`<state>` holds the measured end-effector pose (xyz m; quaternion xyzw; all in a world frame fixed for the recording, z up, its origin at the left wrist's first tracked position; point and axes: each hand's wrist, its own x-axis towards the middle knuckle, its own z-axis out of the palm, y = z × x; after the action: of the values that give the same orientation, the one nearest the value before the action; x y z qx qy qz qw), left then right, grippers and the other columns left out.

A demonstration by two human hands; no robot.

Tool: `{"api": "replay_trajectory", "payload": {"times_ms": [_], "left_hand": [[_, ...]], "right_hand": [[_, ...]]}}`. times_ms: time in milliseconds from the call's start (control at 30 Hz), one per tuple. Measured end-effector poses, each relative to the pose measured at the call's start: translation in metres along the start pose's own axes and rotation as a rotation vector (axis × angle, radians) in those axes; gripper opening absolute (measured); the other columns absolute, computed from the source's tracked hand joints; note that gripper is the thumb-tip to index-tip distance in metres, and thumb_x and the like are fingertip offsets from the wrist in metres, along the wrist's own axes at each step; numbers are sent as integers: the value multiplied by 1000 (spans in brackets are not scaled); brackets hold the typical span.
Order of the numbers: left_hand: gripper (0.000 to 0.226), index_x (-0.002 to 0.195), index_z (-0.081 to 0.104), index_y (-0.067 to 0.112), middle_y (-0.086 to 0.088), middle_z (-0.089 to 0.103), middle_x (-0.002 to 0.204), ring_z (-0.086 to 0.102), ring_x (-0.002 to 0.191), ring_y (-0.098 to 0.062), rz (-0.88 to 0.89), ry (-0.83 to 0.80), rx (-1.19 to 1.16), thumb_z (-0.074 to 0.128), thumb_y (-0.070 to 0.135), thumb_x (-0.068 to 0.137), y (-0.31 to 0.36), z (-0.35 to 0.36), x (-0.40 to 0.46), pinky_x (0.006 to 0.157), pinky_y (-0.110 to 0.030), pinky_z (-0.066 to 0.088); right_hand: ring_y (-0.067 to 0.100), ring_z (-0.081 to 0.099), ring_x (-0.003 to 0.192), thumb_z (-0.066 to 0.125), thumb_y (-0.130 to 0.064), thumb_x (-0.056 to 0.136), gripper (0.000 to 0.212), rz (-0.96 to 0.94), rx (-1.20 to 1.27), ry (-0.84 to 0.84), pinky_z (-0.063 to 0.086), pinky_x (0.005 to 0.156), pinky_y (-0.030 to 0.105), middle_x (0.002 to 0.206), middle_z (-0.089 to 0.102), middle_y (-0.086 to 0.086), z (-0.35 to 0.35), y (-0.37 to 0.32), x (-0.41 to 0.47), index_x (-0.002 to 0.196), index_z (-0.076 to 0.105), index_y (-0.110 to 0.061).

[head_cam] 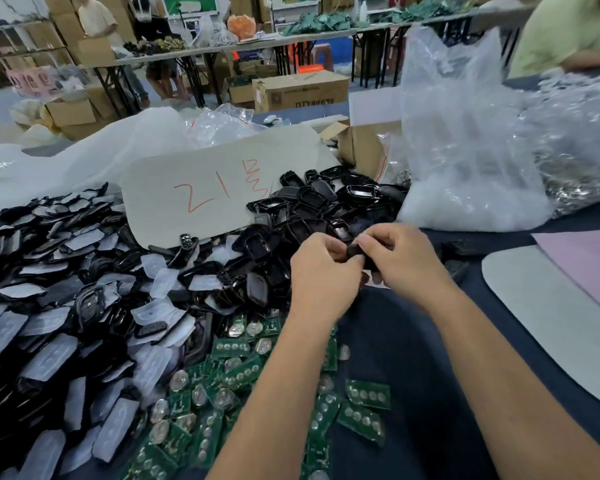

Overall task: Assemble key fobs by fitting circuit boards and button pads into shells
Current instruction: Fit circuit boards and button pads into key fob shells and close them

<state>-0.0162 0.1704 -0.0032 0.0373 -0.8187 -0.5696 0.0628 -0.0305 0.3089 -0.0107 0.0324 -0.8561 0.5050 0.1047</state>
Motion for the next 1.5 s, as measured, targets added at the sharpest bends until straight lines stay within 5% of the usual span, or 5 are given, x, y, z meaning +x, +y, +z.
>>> {"api": "replay_trajectory", "payload": {"times_ms": [233, 533, 700, 1000, 1500], "left_hand": [[17, 54, 62, 12, -7, 60, 55, 60, 57, -21, -129, -378, -192, 64, 14, 71, 26, 70, -18, 64, -35, 49], [7, 82, 69, 24, 13, 68, 81, 67, 78, -11, 164, -80, 205, 74, 18, 81, 18, 43, -21, 73, -28, 50], [27, 112, 63, 24, -4, 57, 117, 52, 112, -30, 222, -50, 887, 73, 23, 87, 4, 6, -11, 78, -32, 39], [19, 94, 69, 21, -1, 66, 93, 65, 87, -26, 109, -191, 780, 78, 16, 77, 4, -34, 6, 72, -34, 53], [22, 80, 68, 33, 5, 70, 56, 68, 51, -6, 3, 96, 249, 64, 12, 89, -12, -55, 7, 61, -24, 54]], "right_hand": [[20, 66, 83, 67, -24, 94, 17, 124, -429, 97, 48, 74, 35, 77, 71, -6, -72, 28, -11, 78, 72, -24], [19, 69, 92, 69, -18, 90, 10, -30, -395, 208, 53, 85, 34, 90, 75, -9, -64, 9, -9, 93, 77, -24], [13, 67, 76, 70, -17, 91, 11, -97, -392, -103, 56, 79, 33, 77, 73, -7, -35, -14, -8, 82, 76, -20], [14, 71, 53, 94, -47, 71, 40, 144, -700, -957, 64, 63, 30, 67, 72, 1, -3, -64, -30, 87, 71, -18], [18, 66, 40, 69, -80, 75, 71, 197, -628, -532, 50, 48, 27, 42, 62, 5, 27, -60, -29, 68, 52, -11]]}}
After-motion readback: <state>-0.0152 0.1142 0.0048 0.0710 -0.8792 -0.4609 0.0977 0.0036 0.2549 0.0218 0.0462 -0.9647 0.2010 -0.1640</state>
